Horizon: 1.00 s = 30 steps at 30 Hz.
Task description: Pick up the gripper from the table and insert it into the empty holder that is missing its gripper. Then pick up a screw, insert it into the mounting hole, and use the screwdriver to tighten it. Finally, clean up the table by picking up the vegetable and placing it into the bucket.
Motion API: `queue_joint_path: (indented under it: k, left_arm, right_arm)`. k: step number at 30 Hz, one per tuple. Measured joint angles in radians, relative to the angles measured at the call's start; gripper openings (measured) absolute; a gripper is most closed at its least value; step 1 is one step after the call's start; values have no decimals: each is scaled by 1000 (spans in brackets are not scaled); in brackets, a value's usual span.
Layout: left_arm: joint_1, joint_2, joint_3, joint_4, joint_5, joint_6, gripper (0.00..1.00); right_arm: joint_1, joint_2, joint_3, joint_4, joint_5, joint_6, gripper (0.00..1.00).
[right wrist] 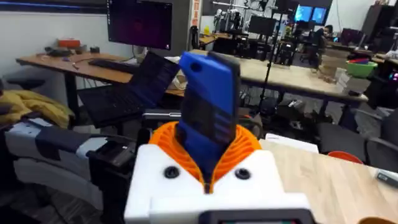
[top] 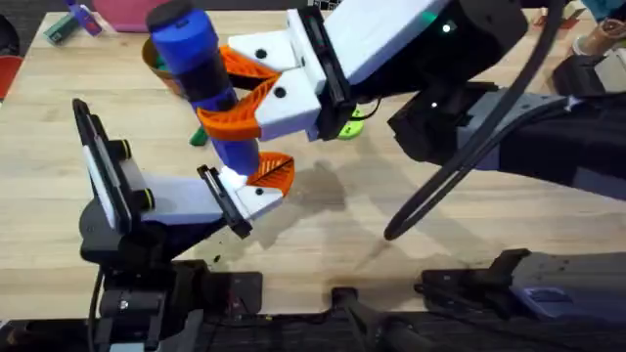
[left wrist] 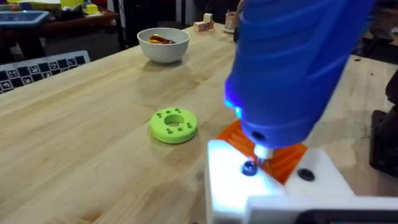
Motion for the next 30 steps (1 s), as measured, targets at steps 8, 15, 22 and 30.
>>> queue_joint_path:
  k: [8, 15, 22, 30]
  left_arm:
    - [0, 0, 0, 0, 0, 0, 17]
    - [0, 0, 0, 0, 0, 0, 17]
    - [0, 0, 0, 0, 0, 0, 17]
    - [0, 0, 0, 0, 0, 0, 17]
  right_arm:
    - [0, 0, 0, 87, -4, -19, 26]
    - [0, 0, 0, 94, -15, -23, 26]
    - [0, 0, 0, 136, -45, -19, 26]
    - [0, 0, 0, 103, -74, -7, 26]
